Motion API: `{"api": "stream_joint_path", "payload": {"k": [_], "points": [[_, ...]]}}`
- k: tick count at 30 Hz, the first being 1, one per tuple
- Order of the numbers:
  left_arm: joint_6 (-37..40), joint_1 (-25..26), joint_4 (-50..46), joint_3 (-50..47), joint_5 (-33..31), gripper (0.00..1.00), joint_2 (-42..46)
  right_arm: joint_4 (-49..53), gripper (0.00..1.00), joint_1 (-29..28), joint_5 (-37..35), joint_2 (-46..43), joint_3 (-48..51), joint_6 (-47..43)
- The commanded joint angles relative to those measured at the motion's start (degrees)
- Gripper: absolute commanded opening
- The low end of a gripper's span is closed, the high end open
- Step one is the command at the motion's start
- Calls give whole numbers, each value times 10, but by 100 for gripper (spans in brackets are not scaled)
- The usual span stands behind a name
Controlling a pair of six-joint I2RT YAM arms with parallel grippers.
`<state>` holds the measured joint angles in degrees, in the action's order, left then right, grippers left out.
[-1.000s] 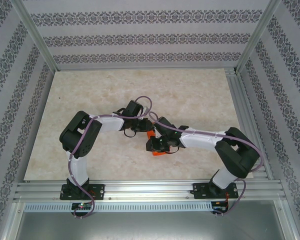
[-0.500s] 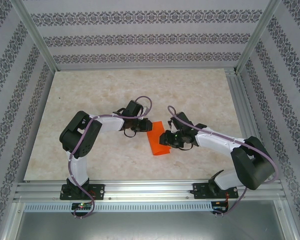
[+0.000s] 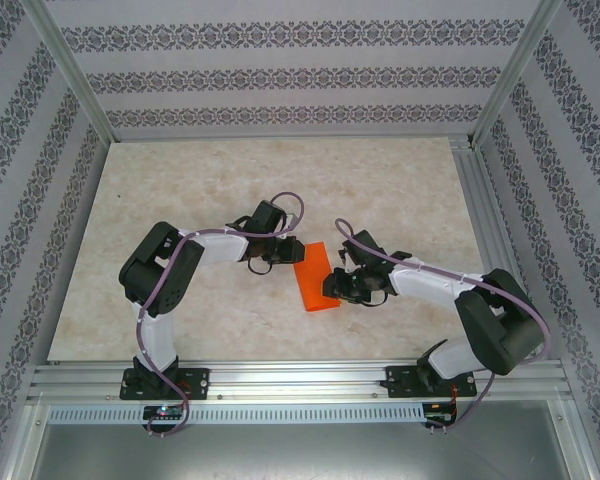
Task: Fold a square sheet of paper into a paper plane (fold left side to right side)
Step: Hold the square sheet of paper at the center of the table.
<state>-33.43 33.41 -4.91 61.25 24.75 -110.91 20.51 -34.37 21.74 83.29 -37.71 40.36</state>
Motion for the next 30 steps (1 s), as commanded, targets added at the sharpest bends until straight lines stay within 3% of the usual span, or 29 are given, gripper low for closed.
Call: {"api": "stream_joint_path", "payload": {"k": [1,21,30], "points": [[11,0,-1,3,-20,24,-14,-13,35,0,3,10,3,-11],[12,0,-7,5,-16,24,-9,-3,35,-10,-8,43,-1,-8],[14,-11,-35,12,14,37,82,26,35,-10,-28,66,7,-13]]}}
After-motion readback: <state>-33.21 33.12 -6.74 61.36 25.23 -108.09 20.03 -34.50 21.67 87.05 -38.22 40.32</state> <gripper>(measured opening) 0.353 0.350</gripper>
